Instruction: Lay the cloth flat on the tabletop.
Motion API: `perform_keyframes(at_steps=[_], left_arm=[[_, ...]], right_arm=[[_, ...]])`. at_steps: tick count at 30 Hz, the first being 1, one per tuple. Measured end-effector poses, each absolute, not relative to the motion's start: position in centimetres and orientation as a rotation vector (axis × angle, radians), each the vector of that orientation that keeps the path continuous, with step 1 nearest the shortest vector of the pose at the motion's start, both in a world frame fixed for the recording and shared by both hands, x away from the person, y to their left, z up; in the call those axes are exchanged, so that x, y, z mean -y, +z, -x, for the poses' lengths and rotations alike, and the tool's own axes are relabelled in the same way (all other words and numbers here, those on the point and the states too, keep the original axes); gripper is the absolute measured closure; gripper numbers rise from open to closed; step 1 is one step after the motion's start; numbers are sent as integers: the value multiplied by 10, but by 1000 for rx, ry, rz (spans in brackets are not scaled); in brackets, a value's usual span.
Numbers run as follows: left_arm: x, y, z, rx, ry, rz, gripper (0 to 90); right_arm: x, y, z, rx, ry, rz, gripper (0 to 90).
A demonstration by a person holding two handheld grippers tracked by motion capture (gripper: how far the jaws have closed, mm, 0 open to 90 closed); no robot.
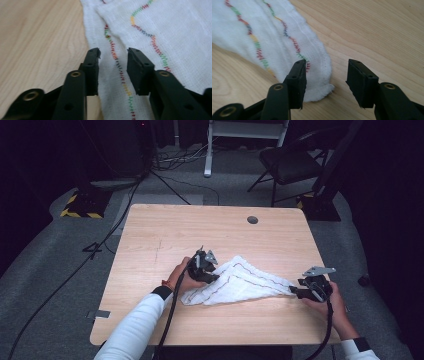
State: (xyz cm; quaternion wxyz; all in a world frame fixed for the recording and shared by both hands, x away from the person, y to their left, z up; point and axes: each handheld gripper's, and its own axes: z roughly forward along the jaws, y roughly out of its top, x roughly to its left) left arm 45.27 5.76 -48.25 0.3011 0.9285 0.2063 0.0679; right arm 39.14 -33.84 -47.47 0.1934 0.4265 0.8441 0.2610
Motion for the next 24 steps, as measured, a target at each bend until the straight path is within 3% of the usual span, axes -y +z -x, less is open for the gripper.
perform_keyframes(at_steps=[7, 24], left_arm=[[-70, -483, -438, -531, 158, -2461, 858], [-91, -482, -381, -561, 122, -2463, 856]], right_arm=[[336, -480, -404, -2344, 681, -1201, 509], [308, -483, -457, -2278, 678, -1178, 510]])
